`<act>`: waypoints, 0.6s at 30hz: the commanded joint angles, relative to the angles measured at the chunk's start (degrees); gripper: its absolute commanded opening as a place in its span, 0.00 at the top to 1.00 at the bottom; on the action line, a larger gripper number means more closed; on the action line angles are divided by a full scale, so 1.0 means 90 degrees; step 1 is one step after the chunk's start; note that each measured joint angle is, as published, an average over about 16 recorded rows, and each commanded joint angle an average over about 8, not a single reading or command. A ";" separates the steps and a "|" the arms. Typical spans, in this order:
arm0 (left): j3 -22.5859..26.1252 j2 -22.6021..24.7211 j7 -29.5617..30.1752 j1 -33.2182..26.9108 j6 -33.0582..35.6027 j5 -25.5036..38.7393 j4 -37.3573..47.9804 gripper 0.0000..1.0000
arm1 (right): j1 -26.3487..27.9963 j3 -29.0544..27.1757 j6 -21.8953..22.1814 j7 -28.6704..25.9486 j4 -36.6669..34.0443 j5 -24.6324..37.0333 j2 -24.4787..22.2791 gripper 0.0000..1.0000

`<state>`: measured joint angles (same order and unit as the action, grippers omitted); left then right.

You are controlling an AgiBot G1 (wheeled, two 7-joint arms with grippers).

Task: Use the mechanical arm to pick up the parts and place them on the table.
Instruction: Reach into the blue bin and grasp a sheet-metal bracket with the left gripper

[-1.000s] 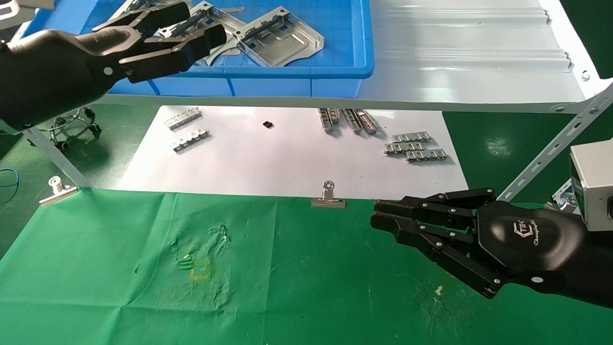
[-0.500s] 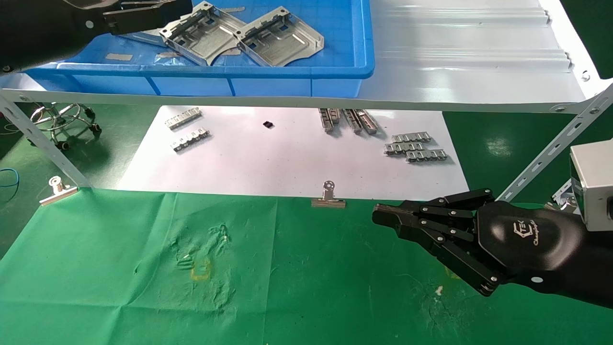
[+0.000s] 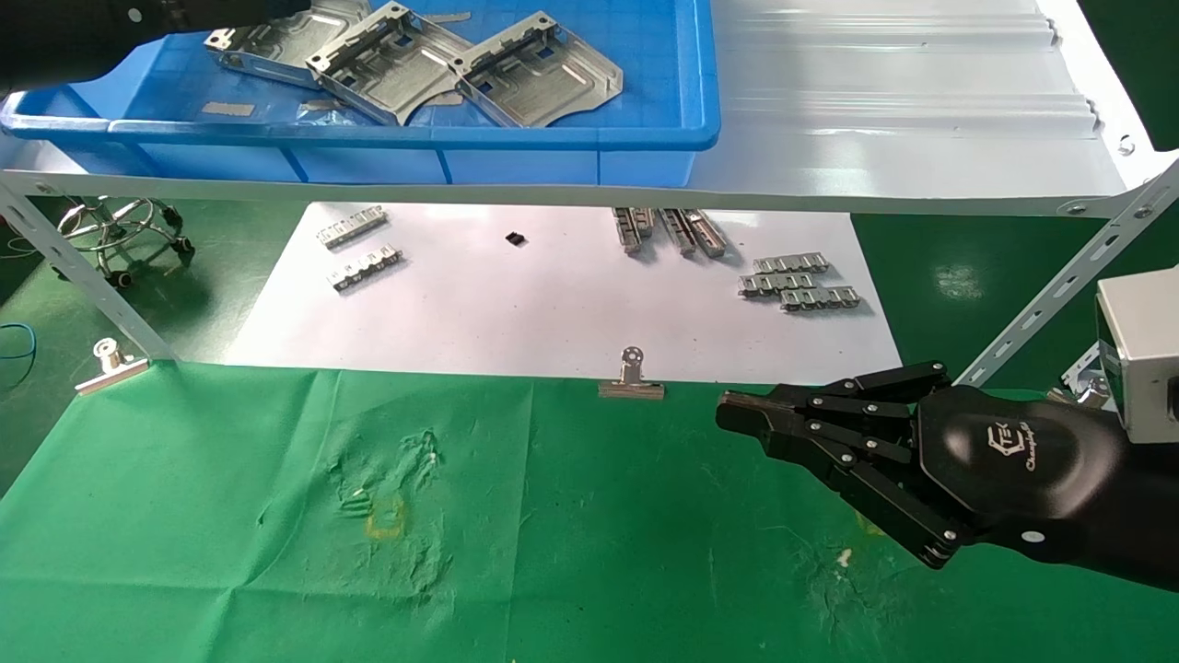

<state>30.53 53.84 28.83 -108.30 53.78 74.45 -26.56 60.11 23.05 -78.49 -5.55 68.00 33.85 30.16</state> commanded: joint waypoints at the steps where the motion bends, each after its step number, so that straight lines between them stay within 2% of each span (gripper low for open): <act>1: 0.0046 0.0092 -0.0048 -0.0153 -0.0052 0.0096 0.0319 0.00 | 0.0000 0.0000 0.0000 0.0000 0.0000 0.0000 0.0000 1.00; 7: 0.0087 0.0355 -0.0335 -0.0413 -0.0287 0.0209 0.1025 0.00 | 0.0000 0.0000 0.0000 0.0000 0.0000 0.0000 0.0000 1.00; 9: 0.0095 0.0430 -0.0452 -0.0476 -0.0396 0.0242 0.1200 0.06 | 0.0000 0.0000 0.0000 0.0000 0.0000 0.0000 0.0000 1.00; 12: 0.0105 0.0533 -0.0628 -0.0548 -0.0578 0.0286 0.1421 0.28 | 0.0000 0.0000 0.0000 0.0000 0.0000 0.0000 0.0000 1.00; 16: 0.0111 0.0664 -0.0856 -0.0610 -0.0789 0.0321 0.1666 0.74 | 0.0000 0.0000 0.0000 0.0000 0.0000 0.0000 0.0000 1.00; 18: 0.0107 0.0738 -0.0964 -0.0633 -0.0891 0.0326 0.1781 0.89 | 0.0000 0.0000 0.0000 0.0000 0.0000 0.0000 0.0000 1.00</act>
<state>31.41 60.46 20.15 -113.92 45.84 77.24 -10.72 60.11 23.05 -78.49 -5.55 68.00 33.85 30.16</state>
